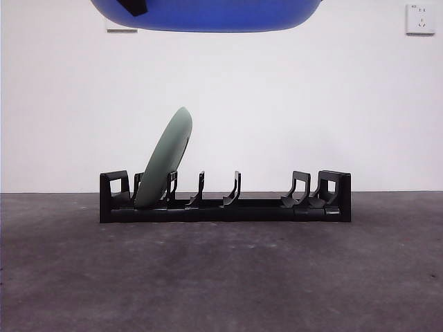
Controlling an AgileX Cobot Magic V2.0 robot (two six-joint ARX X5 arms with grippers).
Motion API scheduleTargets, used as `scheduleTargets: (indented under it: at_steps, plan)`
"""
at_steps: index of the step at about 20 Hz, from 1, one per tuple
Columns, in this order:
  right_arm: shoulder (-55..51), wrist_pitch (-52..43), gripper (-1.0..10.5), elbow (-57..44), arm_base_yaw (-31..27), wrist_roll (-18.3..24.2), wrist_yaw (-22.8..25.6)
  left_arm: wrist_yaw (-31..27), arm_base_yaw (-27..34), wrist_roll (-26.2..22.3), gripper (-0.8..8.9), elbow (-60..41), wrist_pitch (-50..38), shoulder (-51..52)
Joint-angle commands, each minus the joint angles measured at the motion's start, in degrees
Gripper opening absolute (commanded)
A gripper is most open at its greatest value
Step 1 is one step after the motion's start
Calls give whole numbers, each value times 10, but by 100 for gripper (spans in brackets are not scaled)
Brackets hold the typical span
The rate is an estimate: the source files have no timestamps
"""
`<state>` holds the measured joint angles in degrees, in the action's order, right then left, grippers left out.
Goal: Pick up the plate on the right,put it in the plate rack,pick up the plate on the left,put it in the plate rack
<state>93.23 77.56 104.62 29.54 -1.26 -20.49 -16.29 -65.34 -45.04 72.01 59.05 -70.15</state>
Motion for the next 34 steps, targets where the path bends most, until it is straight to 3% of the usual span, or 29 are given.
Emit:
scheduleTargets:
  at_steps: [1,6,8,14,18,20,23,28,31,34]
  plan:
    - [-5,12,-17,-3,0,-1,-10,-1,0,0,94,-2,0,0]
    - [-5,11,-17,-3,0,0,-57,-45,2,1,83,-2,-1,0]
    - [-5,11,-17,-2,0,-1,-60,-51,2,4,-13,-2,0,0]
    - [-9,11,-17,-2,0,-1,-61,-1,2,37,-8,-2,4,0]
    - [-13,12,-14,-2,0,2,-61,2,2,43,-8,-2,4,0]
    - [-15,11,75,-1,0,2,-57,2,2,43,-8,-2,3,0]
    - [-28,0,247,0,0,2,-27,2,2,43,-8,-2,1,0]
    - [-75,-31,261,1,-9,1,3,31,4,50,-8,-2,-22,0]
    - [-127,-40,262,1,-12,-1,63,88,19,84,-8,-2,-81,0]
    - [-186,-42,262,1,-12,-2,133,144,54,149,-8,-2,-188,0]
